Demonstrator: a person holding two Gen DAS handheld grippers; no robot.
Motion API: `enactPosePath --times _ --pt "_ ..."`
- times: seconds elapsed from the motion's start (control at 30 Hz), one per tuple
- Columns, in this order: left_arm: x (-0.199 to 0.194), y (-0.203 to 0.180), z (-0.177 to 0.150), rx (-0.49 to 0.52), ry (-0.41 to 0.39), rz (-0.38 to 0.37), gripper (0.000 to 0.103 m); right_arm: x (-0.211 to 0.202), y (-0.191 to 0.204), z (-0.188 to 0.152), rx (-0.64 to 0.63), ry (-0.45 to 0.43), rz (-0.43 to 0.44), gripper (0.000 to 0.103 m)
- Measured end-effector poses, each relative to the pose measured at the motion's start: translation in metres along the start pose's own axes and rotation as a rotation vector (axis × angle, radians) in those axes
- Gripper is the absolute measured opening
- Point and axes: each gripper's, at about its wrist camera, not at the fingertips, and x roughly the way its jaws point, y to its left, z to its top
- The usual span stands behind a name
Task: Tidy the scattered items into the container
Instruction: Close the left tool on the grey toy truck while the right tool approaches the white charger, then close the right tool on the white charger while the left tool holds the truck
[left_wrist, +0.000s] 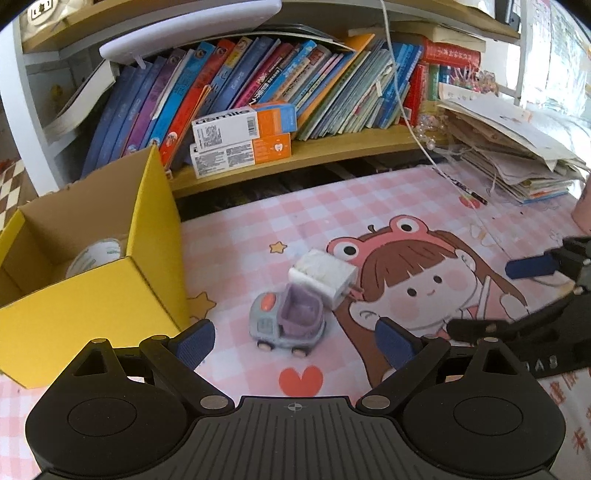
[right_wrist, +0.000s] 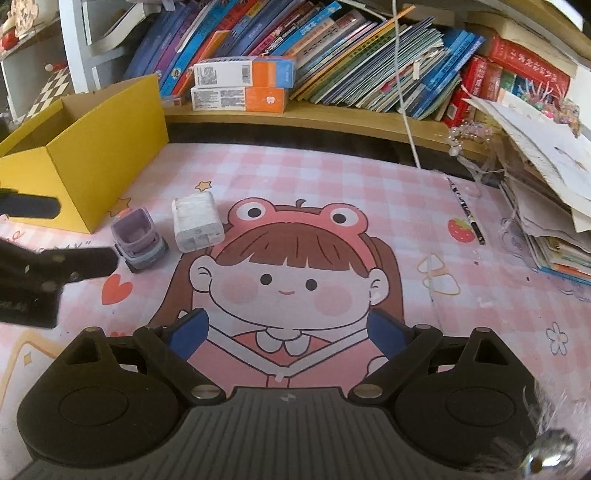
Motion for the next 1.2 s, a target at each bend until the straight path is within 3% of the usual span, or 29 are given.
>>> enactPosePath --times 0.4,0.97,1.03,1.2 --pt "0.033 0.01 0.001 -0.053 0.028 -0.01 0.077 0.01 0.001 0.007 -0.006 0.002 0.01 0.093" --pt "0.056 0.012 -0.005 -0.039 0.027 0.004 0.071 0.009 0.007 0.005 -0.023 -0.001 0.017 0.093" --pt "0.059 0.011 -0.006 -0.039 0.03 0.0 0.064 0.008 0.008 0.005 -0.025 -0.003 0.017 0.093" --pt "0.059 0.009 -0.008 -0.022 0.02 0.01 0.063 0.006 0.009 0.005 -0.03 -0.009 0.016 0.092"
